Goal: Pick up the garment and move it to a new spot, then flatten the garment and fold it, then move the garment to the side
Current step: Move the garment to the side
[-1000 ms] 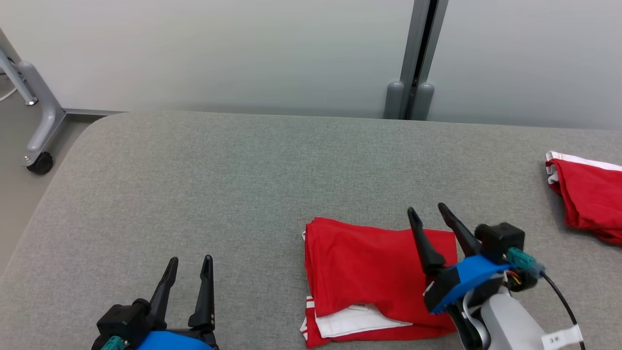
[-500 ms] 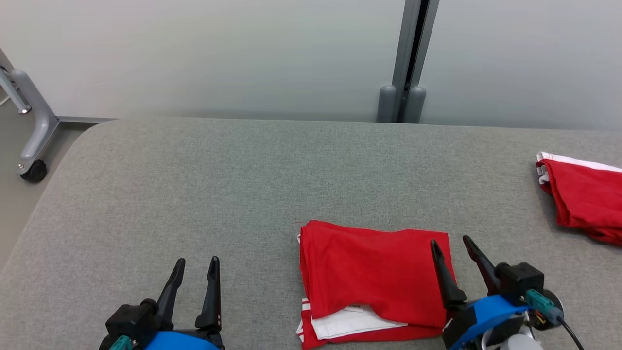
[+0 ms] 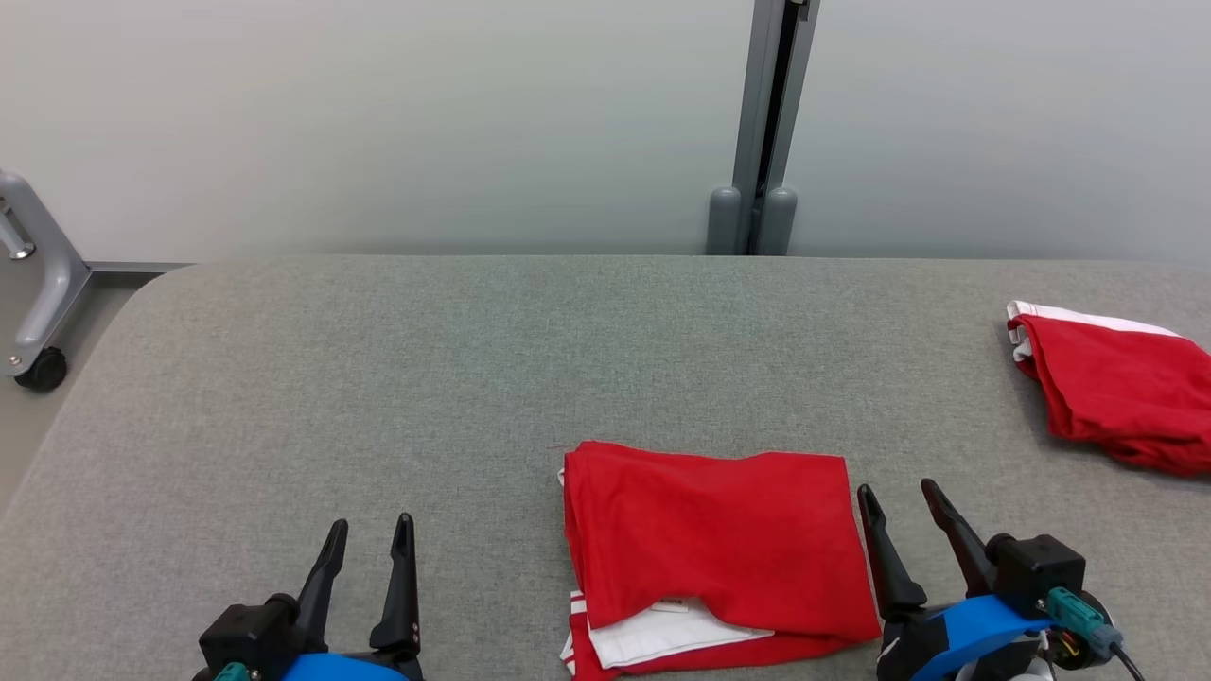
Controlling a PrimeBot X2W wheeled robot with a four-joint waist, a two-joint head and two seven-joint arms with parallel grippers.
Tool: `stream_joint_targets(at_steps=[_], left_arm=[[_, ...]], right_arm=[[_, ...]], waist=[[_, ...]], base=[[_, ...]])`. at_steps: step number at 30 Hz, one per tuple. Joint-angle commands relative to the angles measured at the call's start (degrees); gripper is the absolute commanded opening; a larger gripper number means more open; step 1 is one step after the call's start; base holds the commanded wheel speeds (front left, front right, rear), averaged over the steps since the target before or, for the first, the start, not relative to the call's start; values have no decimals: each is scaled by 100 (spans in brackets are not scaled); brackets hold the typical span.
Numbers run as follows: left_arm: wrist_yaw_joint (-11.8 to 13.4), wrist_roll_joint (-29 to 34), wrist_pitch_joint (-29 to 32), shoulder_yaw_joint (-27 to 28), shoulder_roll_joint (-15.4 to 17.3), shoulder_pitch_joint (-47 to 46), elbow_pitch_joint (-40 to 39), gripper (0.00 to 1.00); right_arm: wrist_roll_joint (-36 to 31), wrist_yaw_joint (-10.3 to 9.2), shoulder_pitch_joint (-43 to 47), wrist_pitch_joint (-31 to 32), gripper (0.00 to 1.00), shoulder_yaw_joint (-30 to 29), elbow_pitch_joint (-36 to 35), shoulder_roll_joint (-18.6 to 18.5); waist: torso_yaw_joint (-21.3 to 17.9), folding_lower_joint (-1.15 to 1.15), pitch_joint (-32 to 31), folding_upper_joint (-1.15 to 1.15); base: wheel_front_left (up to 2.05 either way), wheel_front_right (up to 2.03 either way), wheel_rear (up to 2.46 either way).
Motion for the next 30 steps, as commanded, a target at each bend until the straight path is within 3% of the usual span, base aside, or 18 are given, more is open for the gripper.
stream_joint_targets(at_steps=[1, 30], left_arm=[[-23, 39, -23, 32, -7, 23, 24, 100], [-160, 195, -26, 197, -138, -162, 265, 100]], right_arm=[[29, 0, 73, -16, 100, -15, -36, 2], [25, 0, 83, -17, 100, -55, -245, 2]], waist=[[-10, 0, -1, 0], [-64, 0, 83, 0]], base=[[0, 0, 0], [0, 0, 0]])
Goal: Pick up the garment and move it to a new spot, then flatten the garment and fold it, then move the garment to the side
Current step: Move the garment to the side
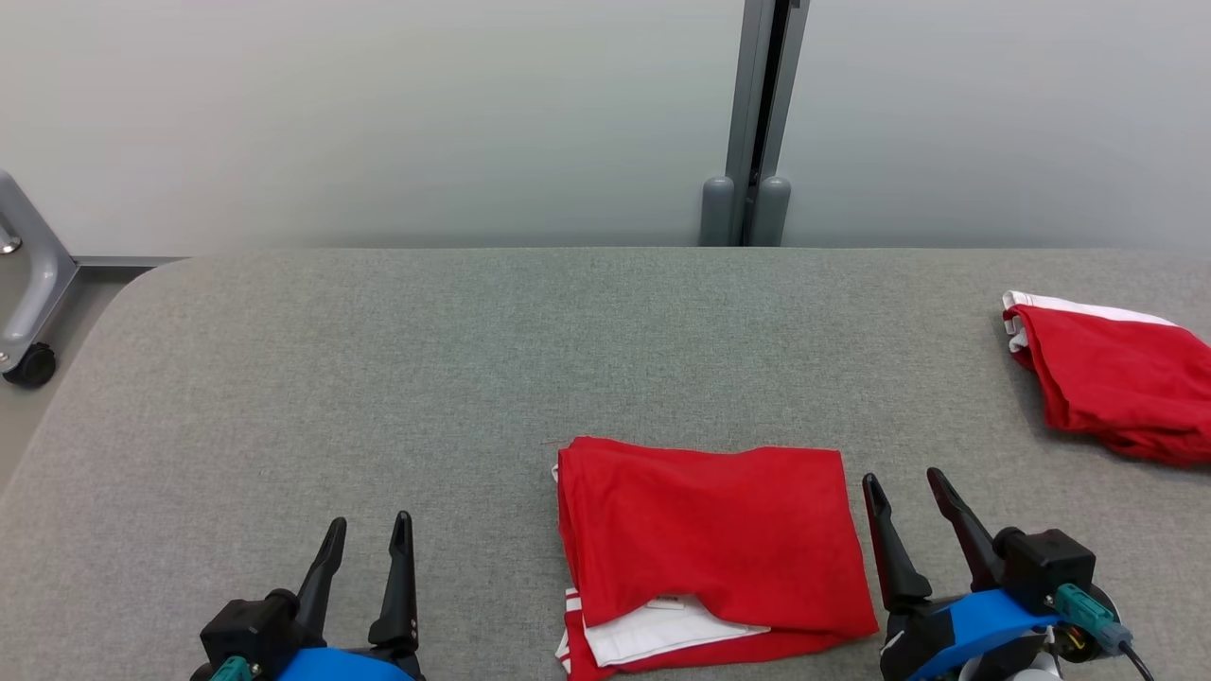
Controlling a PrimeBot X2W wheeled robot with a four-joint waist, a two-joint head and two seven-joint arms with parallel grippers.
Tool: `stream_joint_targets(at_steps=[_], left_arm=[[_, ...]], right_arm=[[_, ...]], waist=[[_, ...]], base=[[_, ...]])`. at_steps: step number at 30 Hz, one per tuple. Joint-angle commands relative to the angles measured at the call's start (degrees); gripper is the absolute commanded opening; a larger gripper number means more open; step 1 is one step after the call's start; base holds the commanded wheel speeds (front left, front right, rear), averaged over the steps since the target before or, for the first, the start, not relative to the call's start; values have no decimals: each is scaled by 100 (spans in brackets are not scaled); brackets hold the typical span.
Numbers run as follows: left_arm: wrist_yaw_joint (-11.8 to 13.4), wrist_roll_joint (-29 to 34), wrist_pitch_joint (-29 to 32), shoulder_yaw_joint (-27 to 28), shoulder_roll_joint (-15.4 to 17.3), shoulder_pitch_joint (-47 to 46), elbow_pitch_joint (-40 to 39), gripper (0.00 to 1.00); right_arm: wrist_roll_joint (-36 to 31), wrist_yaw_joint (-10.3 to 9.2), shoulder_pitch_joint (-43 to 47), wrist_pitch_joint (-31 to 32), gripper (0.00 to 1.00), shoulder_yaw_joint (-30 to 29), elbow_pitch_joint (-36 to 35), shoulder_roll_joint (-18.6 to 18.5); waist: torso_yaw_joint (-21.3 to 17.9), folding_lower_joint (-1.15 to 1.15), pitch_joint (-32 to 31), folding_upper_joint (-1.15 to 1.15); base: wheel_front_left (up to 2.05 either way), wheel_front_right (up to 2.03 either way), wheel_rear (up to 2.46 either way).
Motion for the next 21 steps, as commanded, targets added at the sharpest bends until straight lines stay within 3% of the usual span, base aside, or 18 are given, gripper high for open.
stream_joint_targets(at_steps=[1, 6, 13, 21], left_arm=[[-10, 49, -26, 29, -16, -77, 15, 100], [41, 59, -26, 145, 11, -124, -22, 100], [112, 100, -25, 484, 86, 3, -163, 100], [31, 214, -25, 550, -82, 54, -184, 100]], right_arm=[[-2, 0, 42, -14, 100, -5, 8, 1], [-256, 0, -163, 379, 100, -159, 54, 1], [-652, 0, -324, 1766, 100, -340, 102, 0], [-517, 0, -518, 2873, 100, -532, 294, -13]], waist=[[6, 0, 7, 0], [63, 0, 61, 0], [251, 0, 189, 0], [521, 0, 374, 0]], base=[[0, 0, 0], [0, 0, 0], [0, 0, 0], [0, 0, 0]])
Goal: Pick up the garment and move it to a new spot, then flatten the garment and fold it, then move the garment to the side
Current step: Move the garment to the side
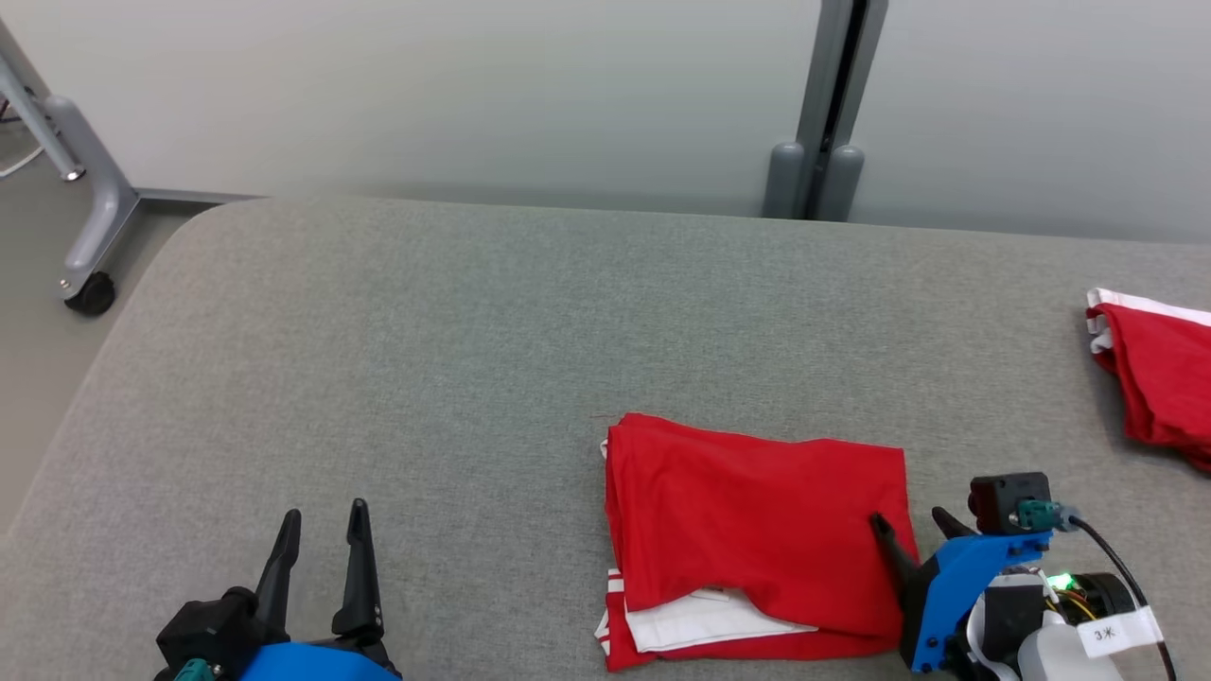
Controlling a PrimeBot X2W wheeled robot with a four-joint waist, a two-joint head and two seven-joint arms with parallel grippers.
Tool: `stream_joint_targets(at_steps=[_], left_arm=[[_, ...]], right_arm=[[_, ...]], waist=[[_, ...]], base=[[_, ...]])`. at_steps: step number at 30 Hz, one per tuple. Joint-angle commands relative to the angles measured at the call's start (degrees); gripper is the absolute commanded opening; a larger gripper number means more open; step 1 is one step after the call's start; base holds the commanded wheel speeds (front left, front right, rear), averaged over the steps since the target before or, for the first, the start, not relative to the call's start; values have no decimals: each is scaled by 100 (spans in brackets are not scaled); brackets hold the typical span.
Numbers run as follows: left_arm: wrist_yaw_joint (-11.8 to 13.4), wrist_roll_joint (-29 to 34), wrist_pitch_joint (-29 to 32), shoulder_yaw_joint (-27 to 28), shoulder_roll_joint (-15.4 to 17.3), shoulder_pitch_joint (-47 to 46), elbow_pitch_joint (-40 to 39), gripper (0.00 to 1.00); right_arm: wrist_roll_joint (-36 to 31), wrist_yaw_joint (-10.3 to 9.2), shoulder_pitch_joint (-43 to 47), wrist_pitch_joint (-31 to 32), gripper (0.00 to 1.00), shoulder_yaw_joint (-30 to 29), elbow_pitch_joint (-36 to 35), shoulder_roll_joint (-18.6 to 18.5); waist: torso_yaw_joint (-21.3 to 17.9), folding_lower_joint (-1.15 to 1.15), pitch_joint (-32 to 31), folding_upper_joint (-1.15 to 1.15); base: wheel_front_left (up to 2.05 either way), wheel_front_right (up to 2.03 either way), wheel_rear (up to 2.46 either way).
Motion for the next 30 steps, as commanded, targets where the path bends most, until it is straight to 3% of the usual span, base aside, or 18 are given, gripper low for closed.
stream_joint_targets(at_steps=[1, 9, 10, 11, 12, 22, 30], left_arm=[[-42, 52, -24, 2, -25, -44, 7, 100], [-113, 183, -24, 99, -160, -92, 50, 100], [-127, 203, -25, 118, -161, -96, 43, 100], [-137, 212, -24, 131, -164, -107, 35, 100], [-137, 238, -24, 140, -174, -124, 26, 100], [-252, 402, -24, 94, -226, -209, -71, 100], [-302, 517, -24, 61, -166, -418, -113, 100]], right_arm=[[96, 0, -105, 123, 100, 13, 55, -9], [525, 1, -318, 625, 98, 295, 401, -17], [556, 1, -353, 606, 52, 322, 415, -19], [594, 1, -384, 572, 18, 362, 412, -23], [627, 0, -425, 513, 0, 390, 393, -25], [686, -1, -778, -158, 0, 398, -80, -298], [706, 0, -658, -381, 0, 134, -780, -448]], waist=[[87, -1, 72, 0], [144, -1, 215, 0], [124, -1, 234, 0], [98, -1, 254, 0], [62, -1, 275, 0], [-670, -1, 464, 0], [-1662, -1, 785, 0]], base=[[0, 0, 0], [0, 0, 0], [0, 0, 0], [0, 0, 0], [0, 0, 0], [0, 0, 0], [0, 0, 0]])
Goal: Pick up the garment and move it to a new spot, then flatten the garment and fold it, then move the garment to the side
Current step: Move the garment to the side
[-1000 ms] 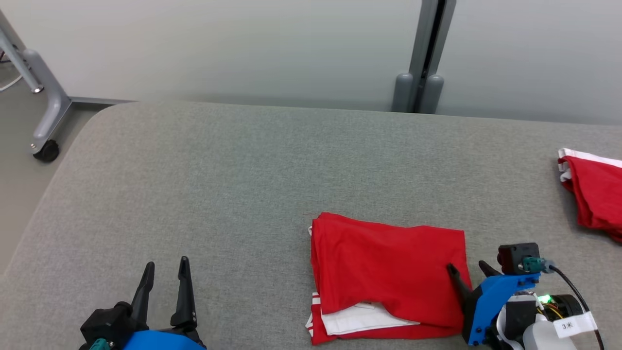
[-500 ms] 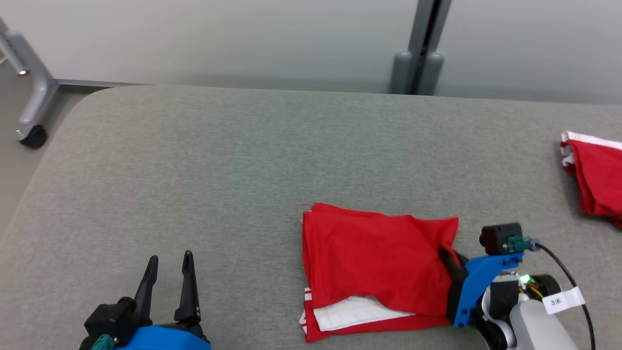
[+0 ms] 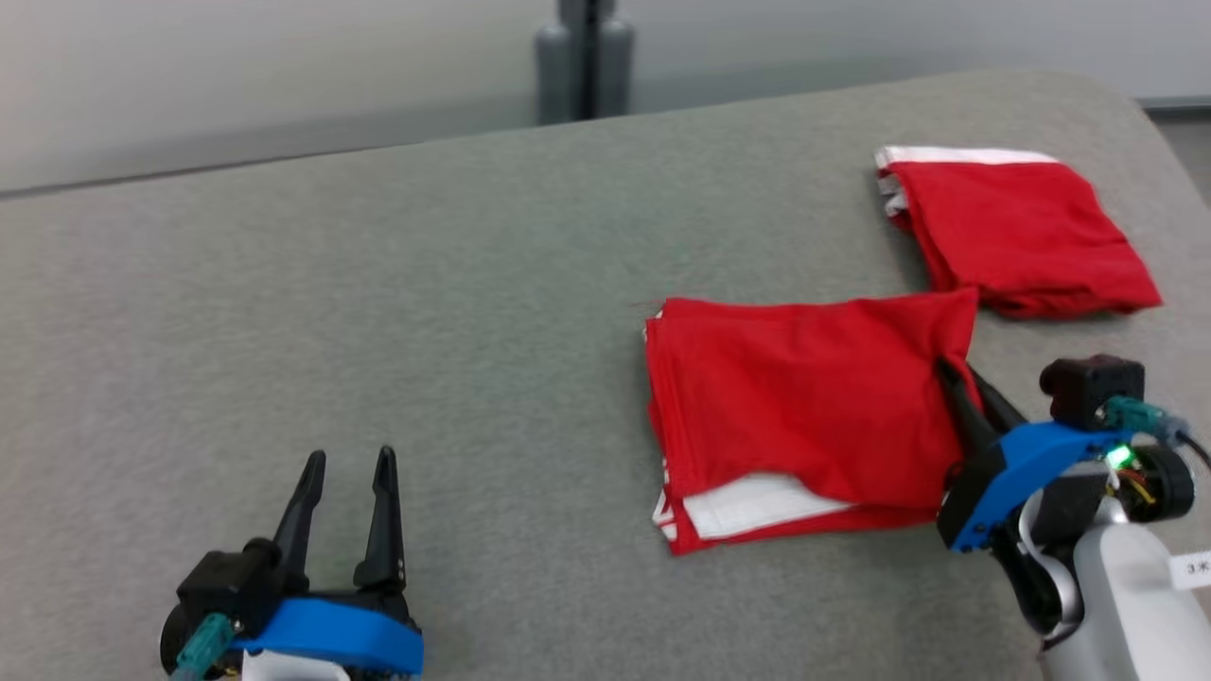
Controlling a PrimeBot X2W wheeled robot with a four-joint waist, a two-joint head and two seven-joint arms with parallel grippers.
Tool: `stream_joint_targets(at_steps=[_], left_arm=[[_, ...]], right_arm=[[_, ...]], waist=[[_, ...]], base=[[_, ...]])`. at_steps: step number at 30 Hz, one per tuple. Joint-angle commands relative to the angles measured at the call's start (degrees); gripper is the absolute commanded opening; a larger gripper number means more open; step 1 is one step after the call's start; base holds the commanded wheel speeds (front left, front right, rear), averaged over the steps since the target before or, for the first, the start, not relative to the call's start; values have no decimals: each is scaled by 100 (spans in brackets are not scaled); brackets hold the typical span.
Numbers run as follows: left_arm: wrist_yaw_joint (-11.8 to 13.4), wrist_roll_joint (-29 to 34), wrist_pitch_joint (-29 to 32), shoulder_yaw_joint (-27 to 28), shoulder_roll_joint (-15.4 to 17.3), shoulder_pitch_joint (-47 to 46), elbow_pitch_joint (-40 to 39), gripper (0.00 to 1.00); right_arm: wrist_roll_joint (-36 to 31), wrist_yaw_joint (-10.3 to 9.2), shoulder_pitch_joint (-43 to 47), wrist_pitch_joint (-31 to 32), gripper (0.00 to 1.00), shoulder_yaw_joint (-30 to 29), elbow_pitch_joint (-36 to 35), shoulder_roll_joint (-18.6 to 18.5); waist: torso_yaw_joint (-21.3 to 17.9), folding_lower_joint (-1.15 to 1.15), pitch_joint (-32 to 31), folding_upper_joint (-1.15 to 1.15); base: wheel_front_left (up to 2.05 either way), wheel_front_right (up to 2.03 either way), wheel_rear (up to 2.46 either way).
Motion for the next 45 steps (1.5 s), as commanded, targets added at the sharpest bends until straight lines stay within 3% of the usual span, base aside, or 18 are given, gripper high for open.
stream_joint_targets(at_steps=[1, 8, 18, 25, 32, 39, 45], left_arm=[[-12, 51, -24, 1, 42, -105, -10, 100], [-35, 105, -25, -92, 82, -365, 10, 100], [-39, 80, -24, -100, 108, -468, 106, 100], [-46, 66, -24, -88, 73, -537, 122, 100], [-80, 93, -24, -96, 10, -596, 143, 100], [-122, 145, -24, -121, -22, -571, 112, 100], [-147, 205, -21, -236, 17, -671, 64, 100]], right_arm=[[4, 0, 70, -42, 0, -35, -80, 2], [4, 0, 115, -102, 0, -208, -378, 104], [-10, 0, -364, 39, 0, -111, -503, 12], [50, -1, -1521, 518, 0, 99, -99, -429], [102, 0, -2479, 849, 0, -158, 496, -1070], [-16, 0, -2655, 1177, 0, -797, 750, -1788], [-264, 0, -2467, 1295, 0, -1350, 1080, -2098]], waist=[[-148, 0, -35, 0], [-570, 0, 204, 0], [-444, 0, 258, 0], [-155, 0, 352, 0], [225, 0, 497, 0], [513, 0, 580, 0], [615, 0, 745, 0]], base=[[0, 0, 0], [0, 0, 0], [0, 0, 0], [0, 0, 0], [0, 0, 0], [0, 0, 0], [0, 0, 0]])
